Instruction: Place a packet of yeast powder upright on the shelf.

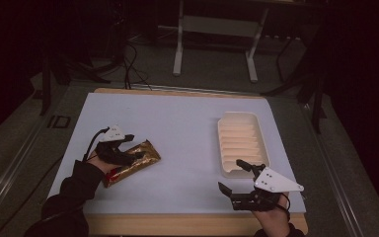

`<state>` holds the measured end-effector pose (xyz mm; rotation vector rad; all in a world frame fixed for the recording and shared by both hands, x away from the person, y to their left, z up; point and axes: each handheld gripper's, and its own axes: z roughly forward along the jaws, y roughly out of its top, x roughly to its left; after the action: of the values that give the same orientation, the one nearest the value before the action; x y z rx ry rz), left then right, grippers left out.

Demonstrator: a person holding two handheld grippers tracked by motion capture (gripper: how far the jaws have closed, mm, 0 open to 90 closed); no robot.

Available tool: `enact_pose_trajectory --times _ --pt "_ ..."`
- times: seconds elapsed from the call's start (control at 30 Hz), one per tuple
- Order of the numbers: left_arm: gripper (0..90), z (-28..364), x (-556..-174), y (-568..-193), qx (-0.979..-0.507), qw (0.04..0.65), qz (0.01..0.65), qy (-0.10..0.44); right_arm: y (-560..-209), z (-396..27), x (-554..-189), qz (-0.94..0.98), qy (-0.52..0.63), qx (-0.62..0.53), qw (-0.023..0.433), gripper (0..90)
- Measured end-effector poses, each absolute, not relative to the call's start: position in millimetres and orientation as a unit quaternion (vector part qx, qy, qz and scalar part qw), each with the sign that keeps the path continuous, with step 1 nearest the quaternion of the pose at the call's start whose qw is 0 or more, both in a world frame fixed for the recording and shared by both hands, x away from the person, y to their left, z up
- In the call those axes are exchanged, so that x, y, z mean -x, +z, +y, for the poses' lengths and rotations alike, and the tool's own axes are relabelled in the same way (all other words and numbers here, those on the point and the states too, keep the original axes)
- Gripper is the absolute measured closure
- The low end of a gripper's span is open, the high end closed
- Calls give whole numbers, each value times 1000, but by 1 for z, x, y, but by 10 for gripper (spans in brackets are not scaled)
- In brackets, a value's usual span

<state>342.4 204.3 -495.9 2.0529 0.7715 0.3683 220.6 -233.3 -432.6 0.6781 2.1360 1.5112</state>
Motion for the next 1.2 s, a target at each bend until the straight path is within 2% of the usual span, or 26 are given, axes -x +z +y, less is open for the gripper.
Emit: enact_pose_trajectory --times 0.4,0.6,1.13,1.2 --pt "339 201 -366 -511 -860 378 322 119 -435 -231 -221 775 545 -242 209 135" --pt "339 200 -377 -519 -872 343 335 99 -437 -231 -222 777 544 -241 206 135" --pt "343 197 -389 -530 -876 321 359 29 -439 -229 -222 782 540 -237 201 139" --pt "376 194 -390 -528 -881 315 352 15 -439 -229 -222 782 540 -237 200 140"
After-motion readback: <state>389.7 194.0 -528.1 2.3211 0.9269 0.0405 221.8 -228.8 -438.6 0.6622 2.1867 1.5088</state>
